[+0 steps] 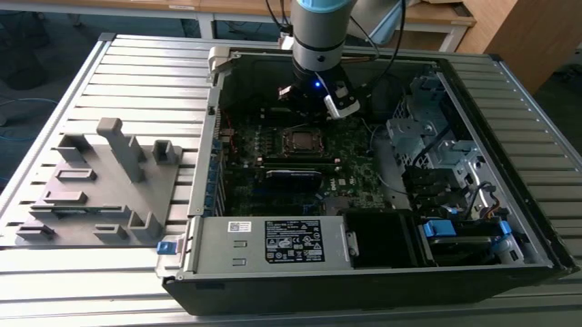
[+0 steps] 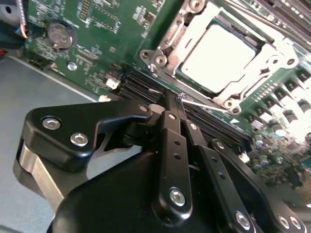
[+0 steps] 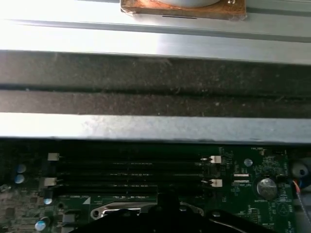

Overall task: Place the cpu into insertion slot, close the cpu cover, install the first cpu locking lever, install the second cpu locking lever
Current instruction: 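Install the first cpu locking lever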

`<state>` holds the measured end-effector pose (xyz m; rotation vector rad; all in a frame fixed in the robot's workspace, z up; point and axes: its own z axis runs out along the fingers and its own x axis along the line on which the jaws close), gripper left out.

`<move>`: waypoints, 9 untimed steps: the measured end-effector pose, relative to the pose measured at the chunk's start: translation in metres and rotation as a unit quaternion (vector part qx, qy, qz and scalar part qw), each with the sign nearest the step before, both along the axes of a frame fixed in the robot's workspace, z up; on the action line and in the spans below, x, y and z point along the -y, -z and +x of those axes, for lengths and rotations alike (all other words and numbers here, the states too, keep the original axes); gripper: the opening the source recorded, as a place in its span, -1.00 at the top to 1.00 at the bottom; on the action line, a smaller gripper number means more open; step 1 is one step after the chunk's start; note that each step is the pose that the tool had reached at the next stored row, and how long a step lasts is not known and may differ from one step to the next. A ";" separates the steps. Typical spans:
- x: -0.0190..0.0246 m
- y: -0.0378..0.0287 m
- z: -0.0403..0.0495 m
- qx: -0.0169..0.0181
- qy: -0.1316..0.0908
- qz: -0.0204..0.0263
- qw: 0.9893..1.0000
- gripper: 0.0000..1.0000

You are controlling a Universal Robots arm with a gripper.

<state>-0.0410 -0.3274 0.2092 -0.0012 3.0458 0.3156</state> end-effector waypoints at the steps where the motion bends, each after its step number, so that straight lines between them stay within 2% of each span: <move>1: 0.0000 0.0003 -0.0004 0.001 0.001 0.000 1.000 0.80; 9: 0.0001 0.0029 -0.0053 0.001 0.017 0.000 1.000 0.80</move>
